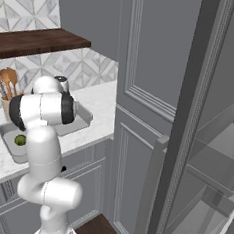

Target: Place one lime and one chicken drumstick in each tupperware on the nearby counter, to pack two identical lunches.

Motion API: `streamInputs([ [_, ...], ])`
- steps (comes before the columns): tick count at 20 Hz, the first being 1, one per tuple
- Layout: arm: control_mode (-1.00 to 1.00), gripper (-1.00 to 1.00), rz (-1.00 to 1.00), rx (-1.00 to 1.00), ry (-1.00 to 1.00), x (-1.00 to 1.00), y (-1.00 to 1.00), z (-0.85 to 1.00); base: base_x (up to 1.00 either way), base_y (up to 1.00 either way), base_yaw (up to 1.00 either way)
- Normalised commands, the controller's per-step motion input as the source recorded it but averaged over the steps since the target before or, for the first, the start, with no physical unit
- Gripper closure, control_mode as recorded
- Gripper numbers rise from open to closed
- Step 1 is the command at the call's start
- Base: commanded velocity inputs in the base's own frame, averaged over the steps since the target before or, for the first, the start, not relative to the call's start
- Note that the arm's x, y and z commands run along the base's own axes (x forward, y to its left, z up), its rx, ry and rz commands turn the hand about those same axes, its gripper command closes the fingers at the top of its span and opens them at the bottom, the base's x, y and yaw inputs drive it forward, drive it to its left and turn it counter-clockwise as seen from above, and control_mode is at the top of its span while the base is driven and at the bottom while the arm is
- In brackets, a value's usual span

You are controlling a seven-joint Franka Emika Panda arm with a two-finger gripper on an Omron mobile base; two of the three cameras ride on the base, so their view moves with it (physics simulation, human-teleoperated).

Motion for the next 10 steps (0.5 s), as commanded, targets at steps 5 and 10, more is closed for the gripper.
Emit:
streamInputs([
  [5,-1.0,1.0,0.0,0.0,-0.03,0.21,0.04,-0.05,0.0,0.0,0.0],
  [10,-1.0,1.0,0.0,0.0,0.0,0.33,0.06,0.0,0.0,0.0,0.0],
])
